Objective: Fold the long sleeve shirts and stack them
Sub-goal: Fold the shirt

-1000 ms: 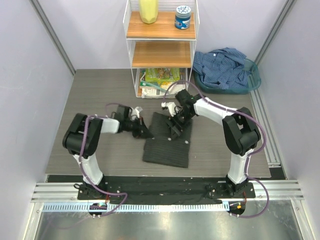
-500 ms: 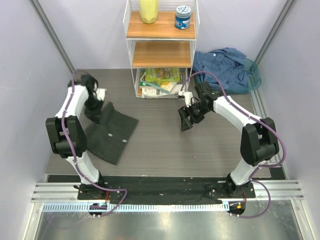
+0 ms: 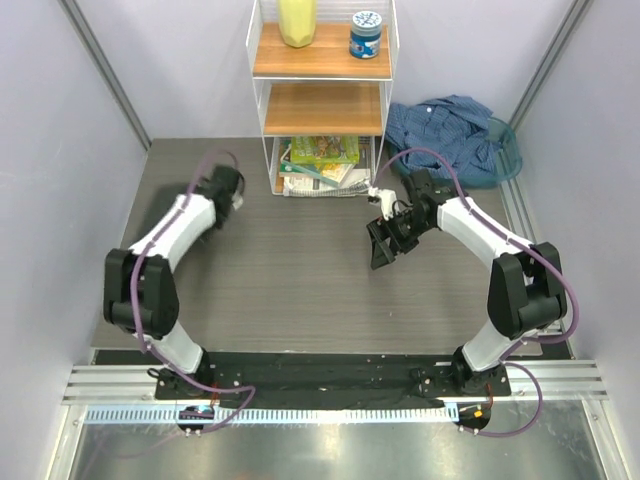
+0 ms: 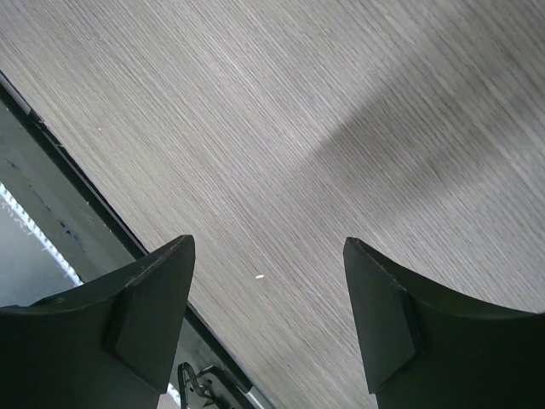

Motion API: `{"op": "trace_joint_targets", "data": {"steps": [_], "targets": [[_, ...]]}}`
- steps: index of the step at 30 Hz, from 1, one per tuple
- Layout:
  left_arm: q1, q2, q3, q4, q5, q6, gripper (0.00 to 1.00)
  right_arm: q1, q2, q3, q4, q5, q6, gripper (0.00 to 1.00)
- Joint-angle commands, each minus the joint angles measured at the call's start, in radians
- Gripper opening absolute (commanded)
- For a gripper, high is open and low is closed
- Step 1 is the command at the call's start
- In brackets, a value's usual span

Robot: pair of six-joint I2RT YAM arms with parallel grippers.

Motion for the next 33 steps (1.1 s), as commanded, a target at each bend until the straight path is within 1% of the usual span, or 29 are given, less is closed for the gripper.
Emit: {"op": "trace_joint_targets", "data": {"steps": [1,2,3,5,6,9,11,12,13,14,15,16,17,18,19,20,21,22,24,25,26,27,28,29,30,31,33], "targets": [[-0.113,0.141,-0.155,0.146,-0.087,-0.131,0.00,-0.015,-0.053,-0.018,0.001,-0.036,-0.016,0.76],[-0.161,0.178,-0.150,0.134,-0.069,-0.168,0.00,-0.019,-0.052,-0.022,0.001,-0.033,-0.014,0.76],[-0.186,0.218,-0.126,0.123,-0.050,-0.238,0.00,-0.019,-0.053,-0.022,-0.003,-0.033,-0.014,0.76],[-0.243,0.317,-0.077,0.059,-0.007,-0.306,0.00,-0.025,-0.058,-0.019,-0.008,-0.033,-0.016,0.76],[-0.257,0.341,-0.035,0.044,0.046,-0.345,0.00,-0.025,-0.062,-0.018,-0.017,-0.033,-0.016,0.76],[-0.311,0.405,0.034,-0.024,0.135,-0.386,0.00,-0.033,-0.073,-0.016,-0.026,-0.032,-0.022,0.77],[-0.341,0.424,0.091,-0.071,0.195,-0.414,0.07,-0.036,-0.079,-0.016,-0.030,-0.035,-0.021,0.77],[-0.354,0.444,0.111,-0.088,0.220,-0.449,0.19,-0.036,-0.079,-0.018,-0.031,-0.036,-0.022,0.77],[-0.381,0.454,0.156,-0.108,0.276,-0.477,0.24,-0.038,-0.076,-0.018,-0.031,-0.038,-0.021,0.77],[-0.393,0.464,0.190,-0.161,0.316,-0.492,0.32,-0.039,-0.073,-0.016,-0.031,-0.039,-0.021,0.77],[-0.409,0.470,0.212,-0.180,0.360,-0.492,0.47,-0.039,-0.073,-0.015,-0.031,-0.039,-0.021,0.77],[-0.442,0.464,0.256,-0.199,0.447,-0.480,0.54,-0.041,-0.067,-0.013,-0.033,-0.039,-0.019,0.77],[-0.456,0.445,0.273,-0.205,0.489,-0.472,0.57,-0.042,-0.066,-0.008,-0.033,-0.039,-0.018,0.77],[-0.467,0.401,0.293,-0.219,0.547,-0.460,0.91,-0.044,-0.064,-0.007,-0.033,-0.041,-0.015,0.77],[-0.478,0.373,0.315,-0.228,0.642,-0.443,0.94,-0.044,-0.061,-0.005,-0.033,-0.042,-0.011,0.77],[-0.478,0.352,0.366,-0.245,0.672,-0.425,0.95,-0.047,-0.059,-0.004,-0.033,-0.047,-0.010,0.77],[-0.476,0.334,0.396,-0.301,0.738,-0.385,0.96,-0.045,-0.061,-0.004,-0.031,-0.054,-0.004,0.77],[-0.464,0.286,0.413,-0.326,0.775,-0.348,0.95,-0.045,-0.061,-0.005,-0.031,-0.061,-0.001,0.77],[-0.426,0.222,0.396,-0.358,0.836,-0.230,0.93,-0.045,-0.063,-0.008,-0.031,-0.077,0.005,0.77],[-0.357,0.170,0.384,-0.415,0.867,-0.178,0.92,-0.047,-0.066,-0.011,-0.031,-0.084,0.004,0.77],[-0.316,0.143,0.352,-0.436,0.869,-0.058,0.90,-0.045,-0.070,-0.018,-0.028,-0.090,0.004,0.77],[-0.271,0.125,0.341,-0.467,0.884,0.027,0.87,-0.045,-0.070,-0.021,-0.026,-0.093,0.007,0.77],[-0.184,0.111,0.324,-0.545,0.884,0.131,0.87,-0.045,-0.069,-0.022,-0.023,-0.107,0.010,0.77],[-0.142,0.077,0.300,-0.555,0.854,0.197,0.85,-0.045,-0.067,-0.024,-0.022,-0.114,0.012,0.77],[-0.103,0.060,0.233,-0.568,0.791,0.385,0.84,-0.045,-0.063,-0.024,-0.019,-0.119,0.013,0.77],[-0.023,0.036,0.195,-0.573,0.766,0.469,0.84,-0.045,-0.064,-0.027,-0.017,-0.124,0.018,0.77],[0.043,-0.025,0.101,-0.472,0.650,0.617,0.84,-0.047,-0.063,-0.033,-0.007,-0.125,0.021,0.77]]}}
